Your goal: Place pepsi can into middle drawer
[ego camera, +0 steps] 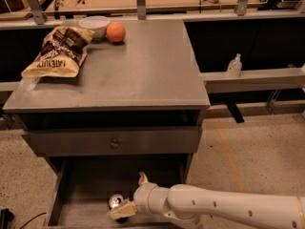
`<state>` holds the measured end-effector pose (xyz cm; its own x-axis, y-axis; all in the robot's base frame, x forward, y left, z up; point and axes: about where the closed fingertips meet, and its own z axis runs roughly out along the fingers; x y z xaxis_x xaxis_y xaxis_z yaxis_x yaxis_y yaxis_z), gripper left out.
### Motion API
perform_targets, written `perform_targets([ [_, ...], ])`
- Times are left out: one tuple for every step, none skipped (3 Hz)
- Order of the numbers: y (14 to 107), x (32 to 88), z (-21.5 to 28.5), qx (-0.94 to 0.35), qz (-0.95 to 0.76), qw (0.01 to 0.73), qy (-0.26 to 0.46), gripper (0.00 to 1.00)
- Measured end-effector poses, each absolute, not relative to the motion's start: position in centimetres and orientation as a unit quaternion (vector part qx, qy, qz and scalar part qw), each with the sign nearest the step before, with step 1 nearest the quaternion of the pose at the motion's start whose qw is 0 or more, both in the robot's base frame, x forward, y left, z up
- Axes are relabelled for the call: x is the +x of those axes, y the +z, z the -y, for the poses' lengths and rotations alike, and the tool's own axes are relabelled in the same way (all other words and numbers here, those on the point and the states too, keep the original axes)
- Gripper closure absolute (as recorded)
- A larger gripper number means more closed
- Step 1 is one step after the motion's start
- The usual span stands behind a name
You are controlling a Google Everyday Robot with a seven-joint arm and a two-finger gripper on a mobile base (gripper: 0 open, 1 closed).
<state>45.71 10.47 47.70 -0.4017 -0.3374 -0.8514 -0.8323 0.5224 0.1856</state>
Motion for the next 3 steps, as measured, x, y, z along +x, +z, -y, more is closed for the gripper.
perform_targets([
  [53.5, 46.4, -7.7, -0.38, -0.774, 0.408, 0.301, 0.0],
  [58.8, 45.4, -3.5, -0.378, -0.782, 0.396, 0.297, 0.0],
  [63.0, 43.9, 2.7, -0.364, -0.804, 0.38, 0.276, 0.18],
])
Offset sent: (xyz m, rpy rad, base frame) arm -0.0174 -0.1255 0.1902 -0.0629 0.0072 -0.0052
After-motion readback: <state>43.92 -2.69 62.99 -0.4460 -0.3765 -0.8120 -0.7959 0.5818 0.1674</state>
